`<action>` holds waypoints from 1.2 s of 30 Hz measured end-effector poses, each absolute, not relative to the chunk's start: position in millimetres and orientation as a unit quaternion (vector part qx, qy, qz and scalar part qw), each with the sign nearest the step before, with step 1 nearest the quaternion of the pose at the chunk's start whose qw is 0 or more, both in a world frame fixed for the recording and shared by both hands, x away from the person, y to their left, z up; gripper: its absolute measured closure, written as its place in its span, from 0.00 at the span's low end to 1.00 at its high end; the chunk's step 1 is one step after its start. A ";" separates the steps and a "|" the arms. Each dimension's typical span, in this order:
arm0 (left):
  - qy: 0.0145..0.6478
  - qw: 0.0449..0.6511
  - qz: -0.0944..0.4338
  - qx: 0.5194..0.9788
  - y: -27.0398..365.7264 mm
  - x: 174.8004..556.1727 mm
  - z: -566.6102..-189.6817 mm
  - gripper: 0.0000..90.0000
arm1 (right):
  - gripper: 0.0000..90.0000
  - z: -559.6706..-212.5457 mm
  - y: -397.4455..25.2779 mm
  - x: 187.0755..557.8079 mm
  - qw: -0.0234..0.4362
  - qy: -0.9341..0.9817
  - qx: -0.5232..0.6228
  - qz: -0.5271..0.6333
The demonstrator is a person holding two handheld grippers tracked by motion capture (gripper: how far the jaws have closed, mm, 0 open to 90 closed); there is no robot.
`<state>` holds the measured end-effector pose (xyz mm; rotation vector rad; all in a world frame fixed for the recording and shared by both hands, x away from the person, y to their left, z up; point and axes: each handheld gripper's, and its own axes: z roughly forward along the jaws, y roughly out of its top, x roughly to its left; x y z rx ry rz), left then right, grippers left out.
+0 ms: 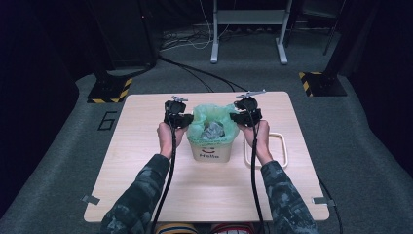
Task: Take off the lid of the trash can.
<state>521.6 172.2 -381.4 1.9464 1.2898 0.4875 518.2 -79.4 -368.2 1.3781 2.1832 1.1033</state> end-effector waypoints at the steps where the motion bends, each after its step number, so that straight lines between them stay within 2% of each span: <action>1: 0.499 0.372 0.190 0.759 173.1 521.3 -378.8 0.95 | 0.97 -366.6 -78.0 517.8 0.167 0.767 0.483 0.389; 3: 0.498 0.379 0.182 0.758 174.5 520.3 -375.2 0.99 | 0.97 -364.7 -75.7 517.8 0.168 0.769 0.478 0.390; 9: 0.487 0.389 0.168 0.764 173.0 518.1 -369.5 1.00 | 0.98 -358.8 -66.5 517.1 0.166 0.773 0.467 0.397; 14: 0.472 0.388 0.126 0.781 166.7 521.3 -368.3 0.99 | 0.98 -353.3 -58.3 516.8 0.169 0.777 0.455 0.400; 15: 0.472 0.384 0.120 0.785 165.6 522.4 -369.5 0.95 | 0.98 -353.2 -56.1 517.2 0.170 0.780 0.454 0.396; 18: 0.470 0.377 0.086 0.793 165.0 526.3 -374.8 0.74 | 0.98 -356.2 -54.1 519.4 0.167 0.783 0.453 0.393; 20: 0.469 0.379 0.067 0.795 165.0 528.0 -377.8 0.65 | 0.98 -357.8 -53.3 520.0 0.164 0.781 0.457 0.392; 21: 0.469 0.377 0.066 0.796 164.2 528.5 -378.8 0.58 | 0.98 -358.4 -53.0 520.6 0.164 0.781 0.458 0.392; 24: 0.463 0.370 0.061 0.803 159.0 529.4 -381.9 0.53 | 0.98 -358.7 -51.4 520.9 0.165 0.782 0.456 0.391; 27: 0.457 0.357 0.060 0.812 150.6 528.8 -385.4 0.57 | 0.98 -360.8 -49.3 521.8 0.161 0.784 0.456 0.390; 33: 0.440 0.334 0.056 0.832 140.8 528.3 -392.1 0.92 | 0.98 -361.5 -44.9 522.2 0.160 0.788 0.452 0.387; 36: 0.436 0.341 0.056 0.831 140.0 526.5 -391.3 1.00 | 0.98 -359.4 -43.4 520.7 0.164 0.790 0.446 0.389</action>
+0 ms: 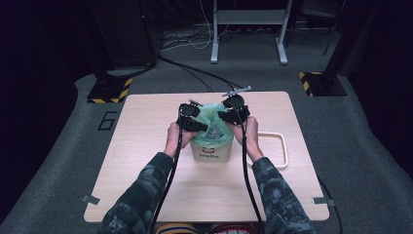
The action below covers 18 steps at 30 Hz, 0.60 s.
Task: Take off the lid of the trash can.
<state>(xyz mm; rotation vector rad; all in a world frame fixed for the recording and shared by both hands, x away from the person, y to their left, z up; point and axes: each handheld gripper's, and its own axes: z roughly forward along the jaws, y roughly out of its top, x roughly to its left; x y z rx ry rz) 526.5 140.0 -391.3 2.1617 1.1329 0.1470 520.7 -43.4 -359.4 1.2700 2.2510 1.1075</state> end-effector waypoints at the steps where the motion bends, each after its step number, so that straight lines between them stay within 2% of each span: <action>1: 0.435 0.347 0.055 0.829 140.7 525.8 -389.5 1.00 | 0.98 -358.6 -43.4 520.2 0.165 0.789 0.445 0.390; 11: 0.428 0.422 0.041 0.798 152.2 524.6 -368.9 1.00 | 0.98 -344.7 -42.0 521.1 0.169 0.784 0.441 0.403; 13: 0.428 0.433 0.025 0.793 151.4 524.8 -369.5 0.99 | 0.98 -345.6 -39.7 522.7 0.169 0.787 0.439 0.400; 16: 0.428 0.435 0.006 0.792 149.6 526.7 -373.9 0.82 | 0.98 -348.7 -35.4 525.0 0.165 0.790 0.437 0.397; 17: 0.430 0.433 0.004 0.792 148.8 527.0 -375.4 0.73 | 0.98 -349.4 -34.0 525.4 0.162 0.791 0.436 0.397; 18: 0.427 0.439 -0.002 0.791 148.2 527.1 -376.8 0.70 | 0.98 -349.9 -32.4 525.9 0.162 0.792 0.435 0.398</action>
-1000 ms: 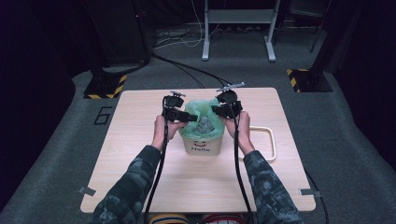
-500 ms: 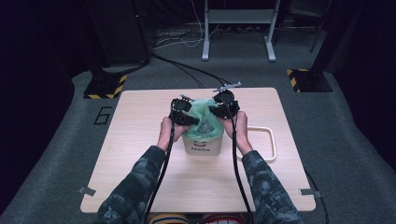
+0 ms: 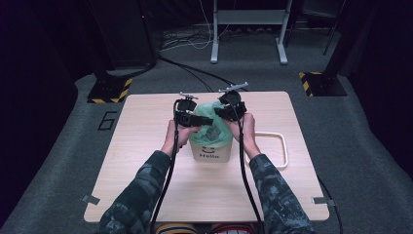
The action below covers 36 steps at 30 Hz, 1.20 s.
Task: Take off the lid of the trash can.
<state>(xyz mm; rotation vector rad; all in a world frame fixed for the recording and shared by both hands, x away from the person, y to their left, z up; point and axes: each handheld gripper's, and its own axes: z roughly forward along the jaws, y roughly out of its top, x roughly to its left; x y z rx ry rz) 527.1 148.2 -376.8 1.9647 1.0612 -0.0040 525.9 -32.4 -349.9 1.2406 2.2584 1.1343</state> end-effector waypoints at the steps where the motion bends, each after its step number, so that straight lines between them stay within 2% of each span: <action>1: 0.426 0.442 -0.003 0.790 147.8 527.3 -377.7 0.67 | 0.98 -350.2 -30.7 526.1 0.162 0.793 0.433 0.397; 3: 0.422 0.446 -0.005 0.790 146.6 528.1 -378.1 0.56 | 0.98 -350.5 -27.2 527.1 0.160 0.795 0.431 0.396; 5: 0.419 0.449 0.001 0.789 144.9 528.1 -377.4 0.50 | 0.98 -350.3 -24.8 527.7 0.154 0.797 0.428 0.397; 8: 0.419 0.448 0.015 0.790 141.5 528.5 -377.4 0.50 | 0.98 -349.7 -21.6 528.4 0.144 0.799 0.423 0.402; 11: 0.424 0.446 0.035 0.787 138.9 528.9 -378.7 0.62 | 0.98 -349.5 -20.1 527.3 0.135 0.802 0.417 0.406; 12: 0.428 0.445 0.038 0.786 138.5 529.3 -379.3 0.72 | 0.98 -349.5 -20.2 527.2 0.130 0.803 0.415 0.407; 15: 0.438 0.439 0.043 0.783 135.9 531.2 -382.8 0.87 | 0.97 -349.1 -21.6 526.5 0.129 0.802 0.413 0.411; 18: 0.442 0.435 0.049 0.783 133.1 531.8 -384.1 0.98 | 0.95 -348.4 -25.8 525.5 0.127 0.802 0.413 0.412; 20: 0.443 0.434 0.051 0.783 132.3 532.1 -384.4 0.99 | 0.94 -347.8 -29.2 524.3 0.127 0.801 0.414 0.413; 22: 0.444 0.430 0.056 0.784 131.9 532.0 -383.8 1.00 | 0.87 -346.8 -32.9 523.5 0.126 0.800 0.415 0.416; 26: 0.447 0.434 0.061 0.780 138.6 533.1 -378.8 1.00 | 0.79 -341.2 -47.2 519.5 0.132 0.793 0.414 0.427; 28: 0.453 0.435 0.064 0.776 144.8 534.9 -376.2 1.00 | 0.71 -338.6 -56.7 517.9 0.131 0.791 0.414 0.431; 32: 0.460 0.442 0.062 0.767 155.5 538.2 -369.1 1.00 | 0.61 -340.6 -71.3 516.8 0.127 0.808 0.396 0.417; 36: 0.461 0.456 0.057 0.759 160.9 539.8 -360.6 1.00 | 0.52 -351.3 -64.1 518.7 0.132 0.834 0.374 0.384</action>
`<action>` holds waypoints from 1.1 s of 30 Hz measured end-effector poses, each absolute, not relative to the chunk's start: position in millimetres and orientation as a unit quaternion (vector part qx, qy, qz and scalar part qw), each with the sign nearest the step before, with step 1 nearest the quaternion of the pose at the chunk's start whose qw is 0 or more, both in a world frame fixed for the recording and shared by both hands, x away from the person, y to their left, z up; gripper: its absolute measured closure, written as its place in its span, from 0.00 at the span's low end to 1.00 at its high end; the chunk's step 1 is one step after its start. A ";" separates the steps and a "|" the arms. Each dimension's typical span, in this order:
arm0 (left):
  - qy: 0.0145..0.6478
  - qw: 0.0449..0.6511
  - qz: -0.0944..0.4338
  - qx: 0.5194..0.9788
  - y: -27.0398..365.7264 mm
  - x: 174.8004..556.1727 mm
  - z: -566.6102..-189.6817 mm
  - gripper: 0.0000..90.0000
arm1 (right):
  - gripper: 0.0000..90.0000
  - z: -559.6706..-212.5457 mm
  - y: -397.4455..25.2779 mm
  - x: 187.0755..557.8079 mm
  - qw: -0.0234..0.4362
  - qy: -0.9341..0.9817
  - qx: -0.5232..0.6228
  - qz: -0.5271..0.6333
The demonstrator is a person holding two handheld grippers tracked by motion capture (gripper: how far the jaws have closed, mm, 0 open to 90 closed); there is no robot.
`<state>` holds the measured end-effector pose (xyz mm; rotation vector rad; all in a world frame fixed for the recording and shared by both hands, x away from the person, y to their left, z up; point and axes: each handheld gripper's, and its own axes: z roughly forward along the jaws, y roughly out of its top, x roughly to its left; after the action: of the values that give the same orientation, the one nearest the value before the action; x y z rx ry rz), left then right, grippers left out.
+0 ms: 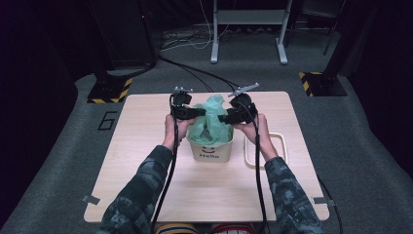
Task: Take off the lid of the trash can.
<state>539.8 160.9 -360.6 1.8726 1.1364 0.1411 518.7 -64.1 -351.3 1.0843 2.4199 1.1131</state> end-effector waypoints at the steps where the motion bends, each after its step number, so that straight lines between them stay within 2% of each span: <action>1: 0.458 0.459 0.057 0.759 161.6 539.7 -358.6 1.00 | 0.50 -354.4 -60.6 519.7 0.132 0.838 0.370 0.379; 8: 0.443 0.483 0.044 0.754 162.7 537.0 -344.3 1.00 | 0.45 -361.5 -42.2 524.3 0.095 0.834 0.345 0.421; 17: 0.410 0.512 0.010 0.754 153.8 530.7 -327.3 1.00 | 0.43 -358.0 -35.6 524.1 0.138 0.800 0.355 0.463; 19: 0.404 0.518 0.001 0.753 150.6 529.2 -325.9 1.00 | 0.50 -357.7 -34.8 523.4 0.150 0.792 0.363 0.467; 24: 0.400 0.524 -0.001 0.752 150.2 528.3 -325.3 1.00 | 0.85 -358.4 -32.0 520.3 0.162 0.786 0.357 0.478; 27: 0.402 0.524 0.006 0.751 154.1 528.2 -327.4 0.98 | 0.97 -358.1 -29.2 519.9 0.163 0.791 0.359 0.469; 28: 0.403 0.522 0.012 0.752 155.9 528.1 -328.1 0.93 | 0.99 -358.4 -28.5 520.2 0.164 0.793 0.358 0.465; 33: 0.416 0.518 0.025 0.747 167.0 527.2 -330.6 0.60 | 1.00 -360.2 -28.0 523.4 0.160 0.796 0.374 0.449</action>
<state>527.2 167.0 -330.6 1.7926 0.9971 0.0595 523.4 -28.0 -360.2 1.0682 2.2735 1.2828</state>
